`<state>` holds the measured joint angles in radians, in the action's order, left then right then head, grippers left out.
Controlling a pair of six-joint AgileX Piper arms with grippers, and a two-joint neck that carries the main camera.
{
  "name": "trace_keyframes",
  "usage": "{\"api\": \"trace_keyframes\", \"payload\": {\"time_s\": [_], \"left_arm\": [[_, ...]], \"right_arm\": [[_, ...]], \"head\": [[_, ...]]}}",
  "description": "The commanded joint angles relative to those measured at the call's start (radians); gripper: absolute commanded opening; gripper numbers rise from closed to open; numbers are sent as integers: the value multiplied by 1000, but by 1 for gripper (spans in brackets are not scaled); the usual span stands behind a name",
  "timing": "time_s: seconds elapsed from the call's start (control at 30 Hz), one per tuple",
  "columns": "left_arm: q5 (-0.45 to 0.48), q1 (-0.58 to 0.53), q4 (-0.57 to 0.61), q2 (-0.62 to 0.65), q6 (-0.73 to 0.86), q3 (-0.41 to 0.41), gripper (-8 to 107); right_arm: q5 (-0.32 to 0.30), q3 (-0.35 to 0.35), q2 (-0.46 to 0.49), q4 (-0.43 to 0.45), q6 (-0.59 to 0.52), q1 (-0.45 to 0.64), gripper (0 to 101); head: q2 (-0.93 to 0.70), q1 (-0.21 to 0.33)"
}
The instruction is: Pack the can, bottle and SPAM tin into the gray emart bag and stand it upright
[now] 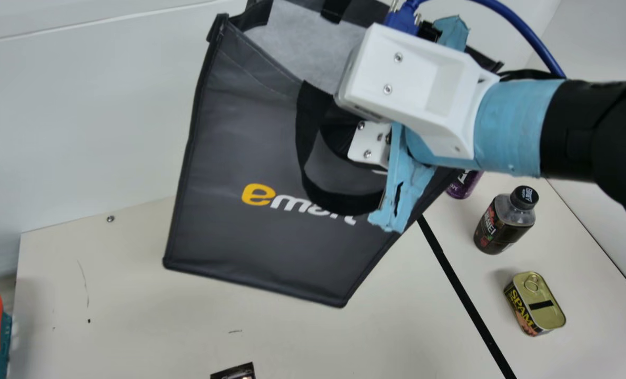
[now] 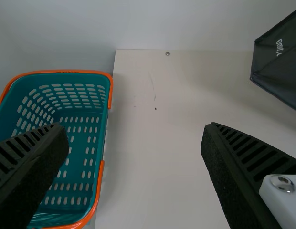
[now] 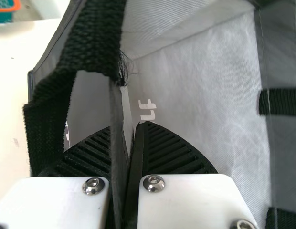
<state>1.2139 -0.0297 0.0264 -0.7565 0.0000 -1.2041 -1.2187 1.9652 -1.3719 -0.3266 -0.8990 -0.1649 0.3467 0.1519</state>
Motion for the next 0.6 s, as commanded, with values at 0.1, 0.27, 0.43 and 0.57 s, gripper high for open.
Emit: {"api": "trace_keyframes", "payload": {"time_s": [0.1,0.27,0.43,0.57], "left_arm": [[0,0,0,0,0,0,90],[0,0,0,0,0,0,90],[0,0,0,0,0,0,90],[0,0,0,0,0,0,90]], "right_arm": [[-1,-50,32,20,28,-39,0],[-1,-110,58,42,46,-66,0],[-1,-164,73,57,49,-75,0],[-1,-191,79,62,50,-78,0]], "head": [[2,23],[2,23],[2,23],[2,23]]}}
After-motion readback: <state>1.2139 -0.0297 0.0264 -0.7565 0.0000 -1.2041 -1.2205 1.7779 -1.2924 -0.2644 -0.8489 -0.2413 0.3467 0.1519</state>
